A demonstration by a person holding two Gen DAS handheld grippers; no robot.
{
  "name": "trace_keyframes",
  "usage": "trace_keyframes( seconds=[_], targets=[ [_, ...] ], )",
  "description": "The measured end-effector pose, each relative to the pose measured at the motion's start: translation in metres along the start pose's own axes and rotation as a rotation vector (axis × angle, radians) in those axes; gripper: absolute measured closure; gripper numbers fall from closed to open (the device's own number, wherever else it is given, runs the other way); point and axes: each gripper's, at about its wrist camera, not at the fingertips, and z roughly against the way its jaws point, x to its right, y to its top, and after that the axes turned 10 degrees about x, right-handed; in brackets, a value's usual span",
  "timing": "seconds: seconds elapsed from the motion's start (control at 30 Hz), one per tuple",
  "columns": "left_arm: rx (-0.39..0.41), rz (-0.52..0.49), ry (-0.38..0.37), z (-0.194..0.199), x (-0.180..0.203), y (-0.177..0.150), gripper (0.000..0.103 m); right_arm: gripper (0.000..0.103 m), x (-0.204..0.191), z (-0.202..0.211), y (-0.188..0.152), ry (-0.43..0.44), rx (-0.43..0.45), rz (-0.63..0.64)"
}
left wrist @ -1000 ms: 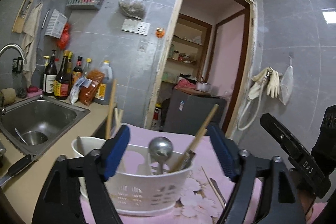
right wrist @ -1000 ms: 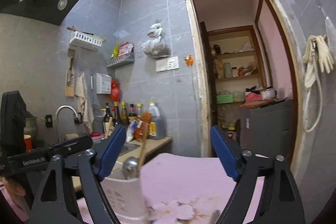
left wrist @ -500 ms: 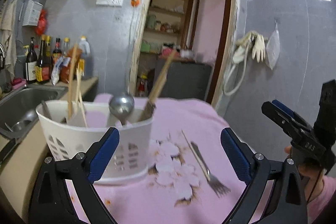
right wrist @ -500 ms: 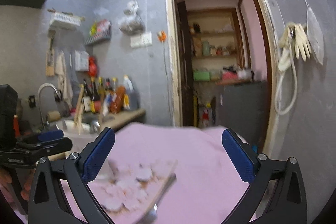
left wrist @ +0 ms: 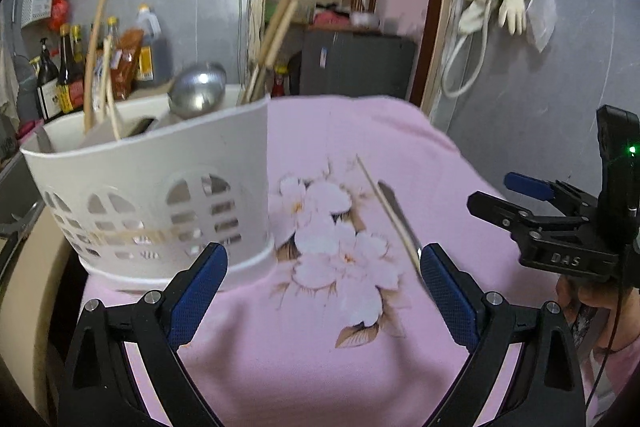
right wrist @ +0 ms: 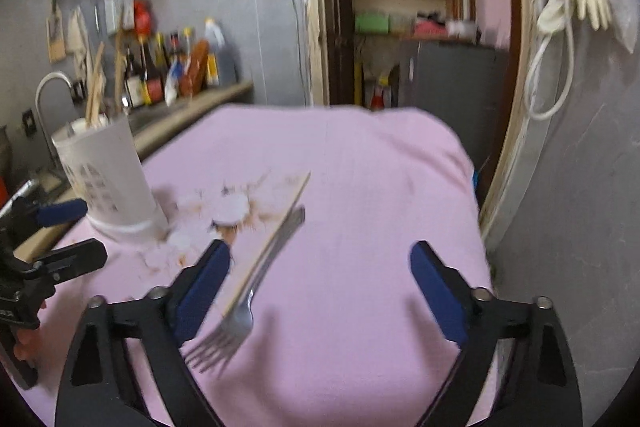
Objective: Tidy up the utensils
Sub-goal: 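Close the left gripper on the last chopstick while the right gripper grasps the fork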
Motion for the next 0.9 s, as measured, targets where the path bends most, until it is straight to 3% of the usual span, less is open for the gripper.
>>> trace_keyframes(
  seconds=[0.2,0.43,0.57,0.8,0.9],
  targets=[
    [-0.1,0.014,0.002,-0.017,-0.004,-0.003,0.008,0.044,-0.003,-0.025,-0.008,0.041,-0.127,0.023],
    [-0.153,0.052,0.002,-0.025,-0.012,-0.005,0.009,0.055,-0.016,-0.047,-0.012,0.09,-0.222,0.055],
    [-0.157,0.065,-0.003,-0.025,-0.015,-0.004,0.01,0.056,-0.022,-0.054,-0.012,0.08,-0.235,0.082],
    [-0.163,0.053,-0.012,-0.025,-0.013,-0.004,0.021,0.056,-0.032,-0.063,-0.01,0.064,-0.249,0.142],
    [-0.171,0.053,-0.01,-0.027,-0.013,-0.004,0.03,0.07,-0.034,-0.063,-0.011,0.051,-0.255,0.178]
  ],
)
